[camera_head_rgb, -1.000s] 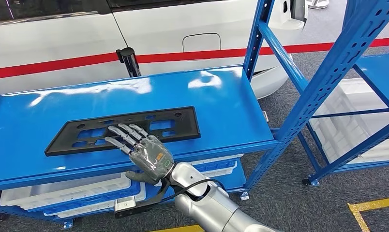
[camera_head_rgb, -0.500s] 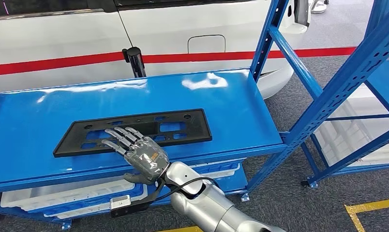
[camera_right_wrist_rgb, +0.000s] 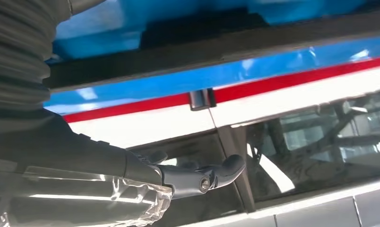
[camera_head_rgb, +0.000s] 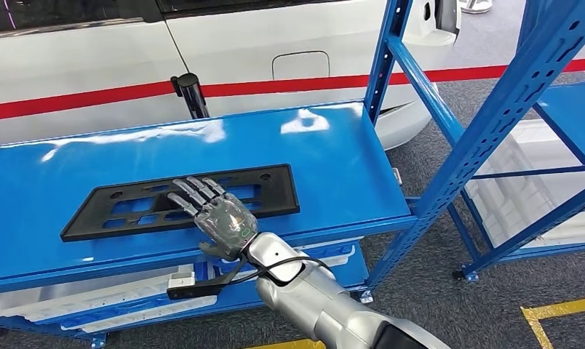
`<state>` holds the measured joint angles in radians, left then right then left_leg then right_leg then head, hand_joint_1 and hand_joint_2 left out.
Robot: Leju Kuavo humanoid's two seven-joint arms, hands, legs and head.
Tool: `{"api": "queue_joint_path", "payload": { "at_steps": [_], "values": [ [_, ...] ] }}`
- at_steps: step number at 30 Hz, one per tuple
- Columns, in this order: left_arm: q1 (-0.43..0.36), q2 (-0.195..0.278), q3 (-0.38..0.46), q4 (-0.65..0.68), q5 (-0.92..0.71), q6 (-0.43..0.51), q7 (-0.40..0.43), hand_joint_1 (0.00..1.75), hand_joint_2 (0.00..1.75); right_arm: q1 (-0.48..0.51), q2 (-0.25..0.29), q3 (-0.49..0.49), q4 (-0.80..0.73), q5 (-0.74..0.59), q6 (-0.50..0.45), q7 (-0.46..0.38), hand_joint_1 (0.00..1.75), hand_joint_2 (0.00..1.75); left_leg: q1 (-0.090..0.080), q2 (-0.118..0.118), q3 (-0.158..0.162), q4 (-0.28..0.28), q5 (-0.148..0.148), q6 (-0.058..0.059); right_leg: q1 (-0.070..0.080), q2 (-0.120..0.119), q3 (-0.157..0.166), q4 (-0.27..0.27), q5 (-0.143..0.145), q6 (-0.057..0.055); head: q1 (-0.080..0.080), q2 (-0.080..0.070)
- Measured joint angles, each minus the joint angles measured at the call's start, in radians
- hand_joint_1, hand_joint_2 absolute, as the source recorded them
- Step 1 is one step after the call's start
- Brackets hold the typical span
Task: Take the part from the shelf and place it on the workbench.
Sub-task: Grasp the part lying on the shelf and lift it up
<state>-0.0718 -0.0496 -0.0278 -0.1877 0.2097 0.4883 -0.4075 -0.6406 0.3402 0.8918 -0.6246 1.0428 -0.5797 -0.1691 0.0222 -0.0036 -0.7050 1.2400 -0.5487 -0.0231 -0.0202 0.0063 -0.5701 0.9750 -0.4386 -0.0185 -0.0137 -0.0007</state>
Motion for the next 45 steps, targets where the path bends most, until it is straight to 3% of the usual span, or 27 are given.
{"api": "queue_joint_path", "payload": {
  "at_steps": [1,2,4,6,9,12,14,23,24,27,28,45],
  "values": [
    [0.000,0.000,0.000,0.000,-0.001,0.001,0.001,0.00,0.00,-0.002,0.000,0.000,0.015,0.003,-0.004,0.009,0.00,1.75,0.001,0.000,-0.010,0.012,0.006,0.000,0.001,0.000,0.001,0.001,-0.001,-0.001,0.000,0.000],
    [0.000,0.000,0.000,0.000,-0.002,0.002,0.003,0.00,0.00,-0.003,0.001,-0.001,0.027,0.006,-0.007,0.017,0.00,1.75,0.001,0.000,-0.002,-0.010,0.029,0.002,0.001,0.001,0.002,0.001,-0.002,-0.002,0.000,0.000],
    [-0.001,0.000,0.000,0.000,-0.006,0.002,0.004,0.00,0.00,-0.008,0.005,-0.002,0.044,0.012,-0.016,0.033,0.00,1.75,0.002,0.000,0.053,-0.127,0.096,0.008,0.001,0.005,0.006,0.001,-0.005,0.000,0.000,0.000],
    [-0.004,0.000,0.000,0.000,-0.007,0.003,0.006,0.00,0.00,-0.019,0.010,-0.003,0.061,0.019,-0.027,0.047,0.00,1.75,-0.003,-0.001,0.098,-0.220,0.129,0.014,0.007,0.007,0.006,0.002,-0.007,0.006,0.000,0.000],
    [-0.007,0.000,0.000,0.000,-0.008,0.005,0.009,0.00,0.00,-0.030,0.014,-0.007,0.087,0.025,-0.040,0.065,0.00,1.75,-0.011,-0.002,0.106,-0.241,0.129,0.023,0.012,0.008,0.005,-0.001,-0.009,0.016,0.001,0.000],
    [-0.010,-0.002,0.000,0.000,-0.009,0.005,0.010,0.00,0.00,-0.038,0.015,-0.012,0.104,0.027,-0.046,0.069,0.00,1.75,-0.015,-0.003,0.108,-0.249,0.135,0.022,0.016,0.007,0.008,-0.002,-0.009,0.005,0.003,0.000],
    [-0.011,-0.002,0.000,0.000,-0.009,0.005,0.010,0.00,0.00,-0.041,0.015,-0.013,0.114,0.028,-0.047,0.071,0.00,1.75,-0.021,-0.005,0.108,-0.249,0.135,0.024,0.016,0.007,0.009,-0.005,-0.007,0.005,0.003,0.000],
    [-0.013,-0.004,0.000,0.000,-0.019,0.019,0.022,0.00,0.00,-0.065,0.015,-0.032,0.158,0.028,-0.055,0.119,0.00,1.75,-0.033,-0.006,0.108,-0.249,0.138,0.040,0.011,0.006,0.008,-0.011,-0.001,0.021,0.003,0.000],
    [-0.013,-0.004,0.000,0.000,-0.019,0.021,0.022,0.00,0.00,-0.069,0.015,-0.035,0.166,0.032,-0.057,0.129,0.22,1.75,-0.034,-0.006,0.108,-0.249,0.138,0.041,0.011,0.006,0.008,-0.011,0.000,0.023,0.003,0.000],
    [-0.014,-0.004,0.000,0.000,-0.021,0.025,0.023,0.00,0.00,-0.079,0.015,-0.039,0.187,0.061,-0.059,0.168,1.47,1.75,-0.034,-0.006,0.108,-0.249,0.139,0.043,0.010,0.006,0.007,-0.012,0.001,0.025,0.003,0.000],
    [-0.014,-0.004,0.000,0.000,-0.022,0.025,0.024,0.00,0.00,-0.080,0.015,-0.039,0.194,0.075,-0.060,0.182,1.68,1.75,-0.034,-0.006,0.108,-0.249,0.139,0.043,0.010,0.006,0.007,-0.012,0.001,0.026,0.003,0.000],
    [-0.014,-0.009,0.000,0.000,-0.026,0.035,0.024,0.00,0.00,-0.080,0.007,-0.050,0.231,0.161,-0.098,0.239,1.68,1.75,-0.028,-0.006,0.107,-0.249,0.140,0.043,0.010,0.006,0.006,-0.011,0.002,0.027,0.002,0.000]
  ]
}}
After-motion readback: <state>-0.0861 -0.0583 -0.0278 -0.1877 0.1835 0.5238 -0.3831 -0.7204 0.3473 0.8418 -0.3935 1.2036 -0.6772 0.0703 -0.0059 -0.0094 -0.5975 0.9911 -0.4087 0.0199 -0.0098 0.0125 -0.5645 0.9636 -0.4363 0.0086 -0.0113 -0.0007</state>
